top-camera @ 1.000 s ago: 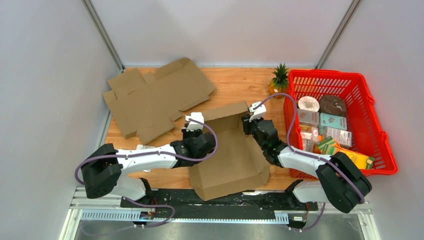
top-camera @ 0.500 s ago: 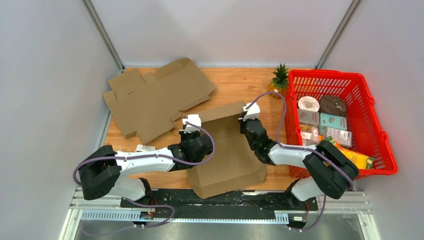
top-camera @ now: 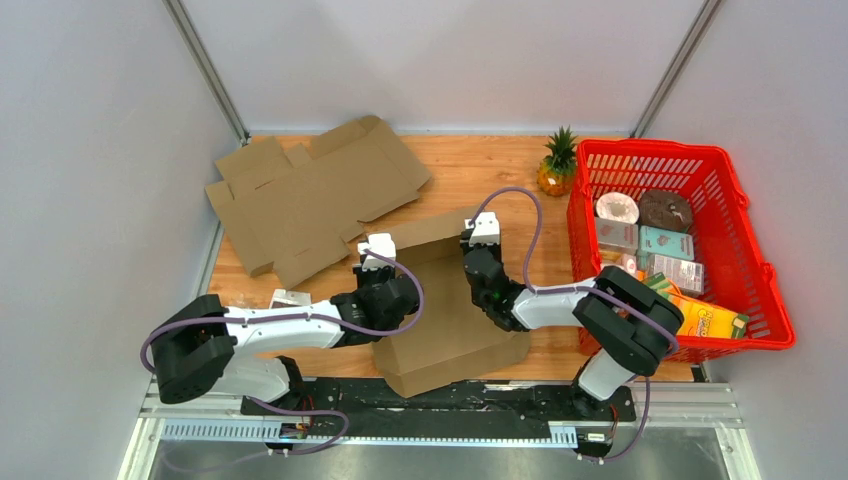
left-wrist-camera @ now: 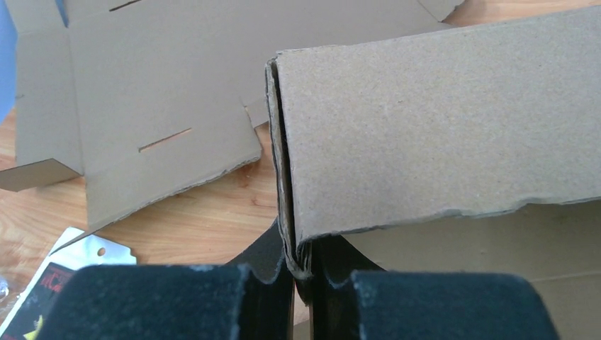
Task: Fold the paper box
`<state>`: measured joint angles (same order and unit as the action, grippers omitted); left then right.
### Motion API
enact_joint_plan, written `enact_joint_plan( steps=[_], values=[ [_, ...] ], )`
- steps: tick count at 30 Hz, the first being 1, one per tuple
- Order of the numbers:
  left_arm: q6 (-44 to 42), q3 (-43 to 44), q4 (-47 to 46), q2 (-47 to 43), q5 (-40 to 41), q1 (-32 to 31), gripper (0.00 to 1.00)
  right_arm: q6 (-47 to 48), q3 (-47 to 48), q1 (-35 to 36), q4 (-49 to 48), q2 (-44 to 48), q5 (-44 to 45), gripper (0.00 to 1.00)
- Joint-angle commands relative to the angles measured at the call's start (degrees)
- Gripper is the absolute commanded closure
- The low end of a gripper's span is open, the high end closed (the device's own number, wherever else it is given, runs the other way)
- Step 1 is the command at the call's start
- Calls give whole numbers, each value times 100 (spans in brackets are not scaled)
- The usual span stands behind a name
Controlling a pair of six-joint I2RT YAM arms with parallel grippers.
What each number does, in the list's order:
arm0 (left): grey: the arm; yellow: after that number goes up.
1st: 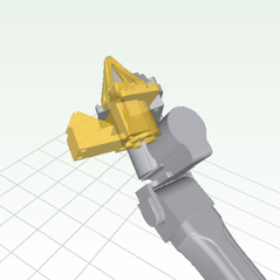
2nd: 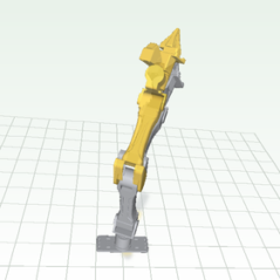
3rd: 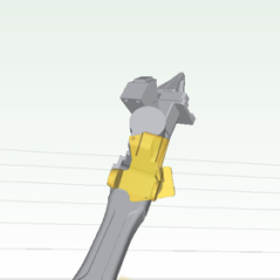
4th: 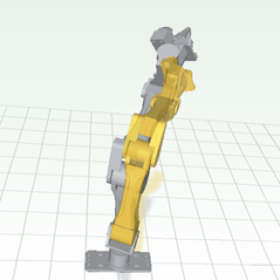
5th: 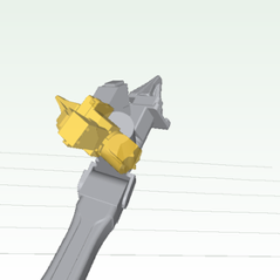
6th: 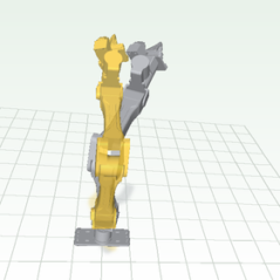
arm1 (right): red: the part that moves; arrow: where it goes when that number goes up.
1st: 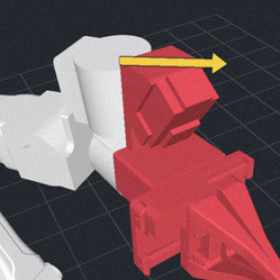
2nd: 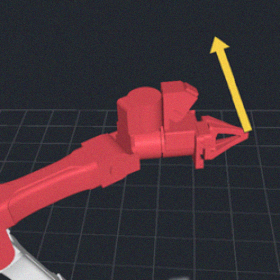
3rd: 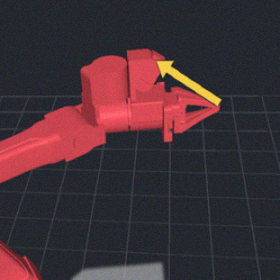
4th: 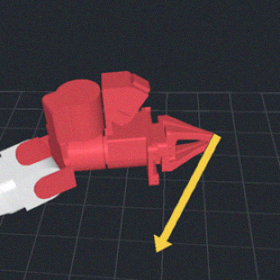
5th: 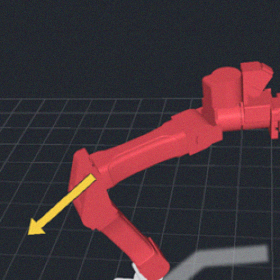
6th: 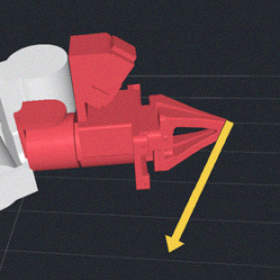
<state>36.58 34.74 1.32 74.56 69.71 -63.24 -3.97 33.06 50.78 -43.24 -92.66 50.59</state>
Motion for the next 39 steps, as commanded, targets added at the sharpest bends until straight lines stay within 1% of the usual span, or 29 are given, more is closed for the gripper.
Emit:
enact_joint_plan(
  steps=[1,2,4,6,8,10,11,12,14,15,16,18,20,21,22,24,25,27,28,31,33,34,35,37,39],
  values=[
    [-195,33,-440,-196,-450,-171,100,-60,0,28,816,476,-900,56],
    [-204,15,-449,-249,-458,-180,100,-104,-27,2,1079,616,-1076,52],
    [-195,-55,-492,-293,-485,-180,100,-227,-80,-25,1300,1038,-1288,44],
    [-204,-81,-528,-337,-502,-171,100,-288,-150,-103,1581,1424,-1498,39],
    [-186,-90,-510,-355,-511,-180,100,-341,-290,-165,1696,1628,-1543,36],
    [-186,-99,-519,-364,-503,-180,100,-368,-431,-262,1670,1890,-1657,30],
    [-195,-90,-510,-364,-503,-180,100,-394,-606,-306,1635,1971,-1805,28],
    [-195,-99,-510,-364,-520,-171,100,-464,-703,-410,1591,2058,-2077,24],
    [-195,-99,-510,-373,-520,-180,100,-605,-897,-508,1521,2340,-2307,20],
    [-195,-99,-510,-373,-529,-180,100,-623,-1089,-526,1503,2471,-2325,15],
    [-204,-99,-510,-364,-538,-180,100,-545,-1187,-534,1442,2577,-2386,12],
    [-230,-99,-528,-364,-573,-180,98,-517,-1397,-578,1406,2928,-2510,6],
    [-213,-117,-536,-381,-573,-171,89,-491,-1425,-605,1642,3287,-2624,4],
    [-221,-134,-554,-390,-573,-180,86,-482,-1434,-640,1731,3385,-2720,0],
    [-221,-143,-572,-416,-573,-171,81,-465,-1434,-649,1827,3499,-2747,0],
    [-230,-205,-642,-443,-590,-171,76,-430,-1416,-684,2126,3797,-2791,0],
    [-230,-231,-668,-486,-599,-180,71,-429,-1434,-684,2214,3913,-2774,0],
    [-239,-301,-747,-531,-625,-171,64,-456,-1504,-684,2399,4254,-2573,0],
    [-239,-336,-774,-609,-643,-171,56,-465,-1548,-684,2443,4361,-2511,0],
    [-352,-590,-1080,-924,-915,-171,45,-482,-1697,-675,2619,4791,-2457,0],
    [-546,-959,-1537,-1171,-1282,-180,41,-473,-1724,-684,2716,4915,-2588,0],
    [-546,-1056,-1599,-1459,-1407,-171,37,-465,-1715,-675,2742,4916,-2589,0],
    [-494,-1222,-1609,-1610,-1495,-171,35,-439,-1706,-684,2751,4872,-2598,0],
    [-310,-1294,-1382,-1987,-1548,-171,35,-525,-1706,-684,2664,4723,-2563,0],
    [85,-1312,-846,-2173,-1444,-153,35,-605,-1671,-675,2401,4433,-2563,3]
  ],
)
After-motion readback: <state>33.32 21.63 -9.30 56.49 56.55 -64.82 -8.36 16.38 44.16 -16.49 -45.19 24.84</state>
